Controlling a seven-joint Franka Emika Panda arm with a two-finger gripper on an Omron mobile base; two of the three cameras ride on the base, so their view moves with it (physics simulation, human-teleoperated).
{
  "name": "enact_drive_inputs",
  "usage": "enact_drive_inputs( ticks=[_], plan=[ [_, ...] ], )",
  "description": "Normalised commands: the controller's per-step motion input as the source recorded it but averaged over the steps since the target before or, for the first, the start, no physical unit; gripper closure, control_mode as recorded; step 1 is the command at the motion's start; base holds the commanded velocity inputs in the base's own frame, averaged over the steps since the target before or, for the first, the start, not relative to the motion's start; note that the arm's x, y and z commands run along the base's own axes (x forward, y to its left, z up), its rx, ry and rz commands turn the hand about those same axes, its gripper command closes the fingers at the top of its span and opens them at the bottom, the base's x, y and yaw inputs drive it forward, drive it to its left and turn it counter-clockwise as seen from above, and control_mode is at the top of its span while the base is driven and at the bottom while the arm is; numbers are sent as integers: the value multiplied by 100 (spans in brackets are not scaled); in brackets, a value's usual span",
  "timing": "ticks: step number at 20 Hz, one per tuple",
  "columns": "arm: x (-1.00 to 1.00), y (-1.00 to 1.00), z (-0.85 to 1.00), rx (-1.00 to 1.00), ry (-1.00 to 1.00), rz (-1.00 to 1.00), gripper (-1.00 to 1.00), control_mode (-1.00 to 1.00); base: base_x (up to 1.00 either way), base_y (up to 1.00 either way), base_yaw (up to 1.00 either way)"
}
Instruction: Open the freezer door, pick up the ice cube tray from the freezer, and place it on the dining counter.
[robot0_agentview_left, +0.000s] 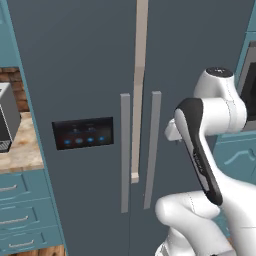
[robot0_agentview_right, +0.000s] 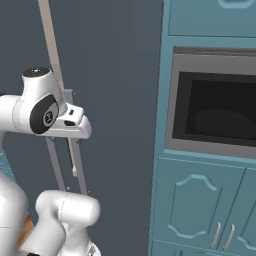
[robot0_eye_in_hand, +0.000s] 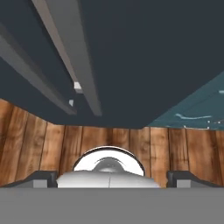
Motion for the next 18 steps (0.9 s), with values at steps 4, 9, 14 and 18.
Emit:
enact_drive_inputs(
  ticks=[4, 9, 14, 18],
  plan=[
    [-38, 0, -13, 0, 5, 0, -100, -100, 0, 0, 0],
    [-34, 0, -9, 0, 1, -1, -100, -100, 0, 0, 0],
    [-38, 0, 0, 0, 0, 0, -100, -100, 0, 0, 0],
    [-41, 0, 0, 4, 8, 0, -100, -100, 0, 0, 0]
  ],
)
